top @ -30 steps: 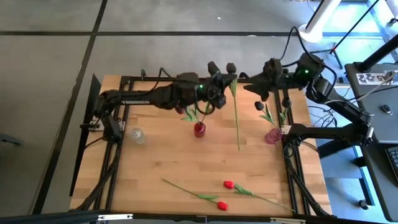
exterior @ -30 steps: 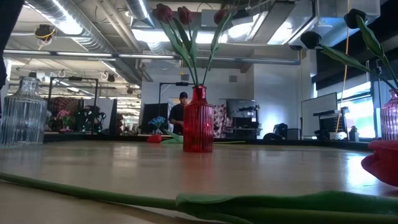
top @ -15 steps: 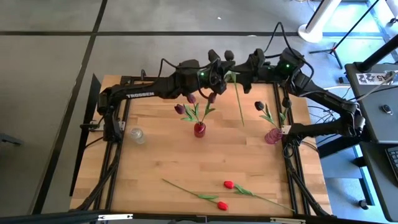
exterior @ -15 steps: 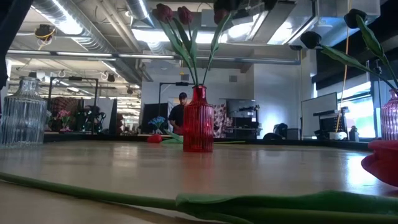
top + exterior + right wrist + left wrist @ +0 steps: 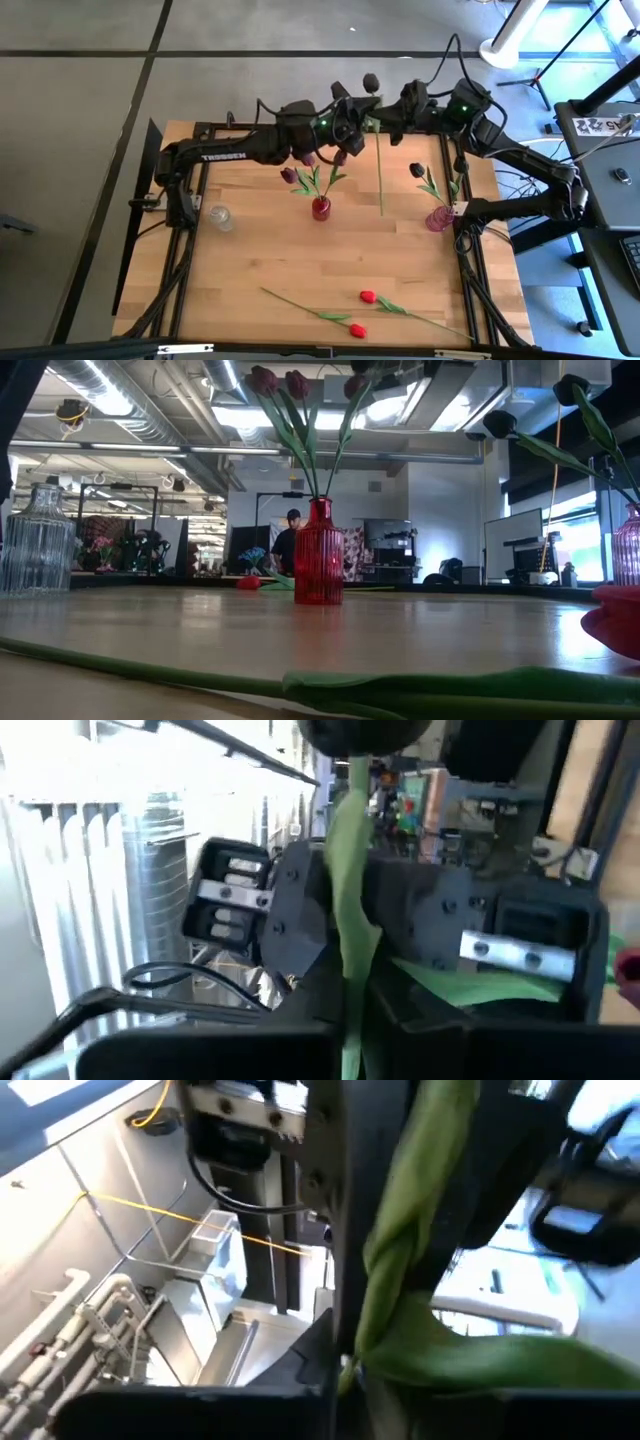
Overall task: Sort flowers into vase by color
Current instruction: Put the black tulip into the pink vase
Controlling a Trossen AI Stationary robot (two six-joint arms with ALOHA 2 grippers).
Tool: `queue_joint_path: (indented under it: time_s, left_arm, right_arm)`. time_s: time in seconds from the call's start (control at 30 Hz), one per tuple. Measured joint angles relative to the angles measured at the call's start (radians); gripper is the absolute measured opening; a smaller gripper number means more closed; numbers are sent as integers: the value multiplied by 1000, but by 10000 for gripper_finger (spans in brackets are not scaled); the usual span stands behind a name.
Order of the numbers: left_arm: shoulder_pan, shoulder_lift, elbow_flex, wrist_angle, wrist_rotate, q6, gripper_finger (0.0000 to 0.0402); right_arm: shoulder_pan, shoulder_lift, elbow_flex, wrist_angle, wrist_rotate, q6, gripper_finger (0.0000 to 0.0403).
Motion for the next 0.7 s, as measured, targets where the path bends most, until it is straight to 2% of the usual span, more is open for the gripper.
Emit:
queue_joint_path:
  time_s: [0.1, 0.2, 0.33, 0.47, 0.57, 0.7]
  left_arm:
    - [-9, -15, 0, 1, -13, -79, 68]
    - [-6, -34, 0, -2, -68, -206, 99]
    - [38, -87, 2, -8, -246, -384, 138]
    - [93, -128, 2, -139, -427, -579, 163]
    - [102, -174, 1, -286, -427, -839, 170]
    - [91, -221, 2, -456, -292, -1206, 171]
  right_arm:
    - [1, -7, 1, 6, 8, -58, 14]
    - [-1, -20, 1, 2, 24, -138, 8]
    - [-11, -56, -1, 39, 39, -272, 10]
    - [-59, -151, -1, 84, 10, -550, 6]
    - [-70, -252, -1, 54, -15, -836, 5]
    - [-68, -394, -1, -101, -179, -1169, 6]
